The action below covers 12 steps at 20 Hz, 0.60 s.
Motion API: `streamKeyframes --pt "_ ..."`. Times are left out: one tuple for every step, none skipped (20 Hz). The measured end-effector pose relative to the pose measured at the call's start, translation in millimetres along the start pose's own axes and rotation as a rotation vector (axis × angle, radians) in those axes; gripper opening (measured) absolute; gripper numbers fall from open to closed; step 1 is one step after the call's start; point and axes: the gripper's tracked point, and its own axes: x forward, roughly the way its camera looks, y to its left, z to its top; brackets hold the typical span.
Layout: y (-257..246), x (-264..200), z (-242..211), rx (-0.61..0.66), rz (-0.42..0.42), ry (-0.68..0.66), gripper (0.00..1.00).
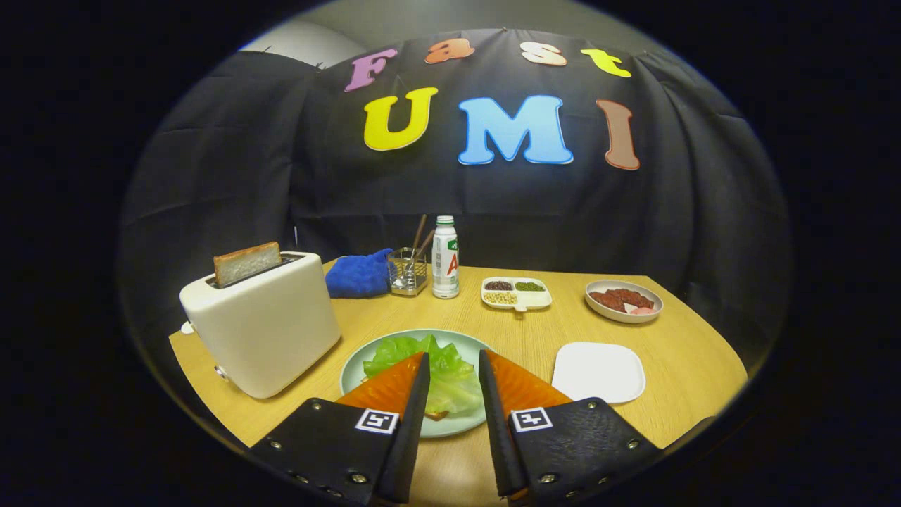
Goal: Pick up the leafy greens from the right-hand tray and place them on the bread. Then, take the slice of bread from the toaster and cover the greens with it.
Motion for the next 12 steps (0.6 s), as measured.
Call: streamKeyframes --pt "19 -4 5 0.005 0.052 -0.009 0.44" --pt "28 -6 10 0.000 0.068 -0.021 0.44" --pt "30 -8 14 -0.022 0.069 -0.036 0.44" --pt "35 -10 20 -0.046 0.064 -0.056 0.44" --pt "43 -12 22 -0.070 0.067 -0.070 0.44" --pt "54 -14 25 -0.086 0.081 -0.079 0.44" --pt "65 -16 26 -0.091 0.096 -0.082 0.44" --pt "76 -18 29 -0.091 0.117 -0.086 0.44" --pt "89 -20 32 -0.084 0.141 -0.093 0.44" --pt "101 -21 36 -0.074 0.162 -0.106 0.44" --pt "111 -21 37 -0.062 0.178 -0.115 0.44" --pt "124 -19 39 -0.061 0.193 -0.121 0.44"
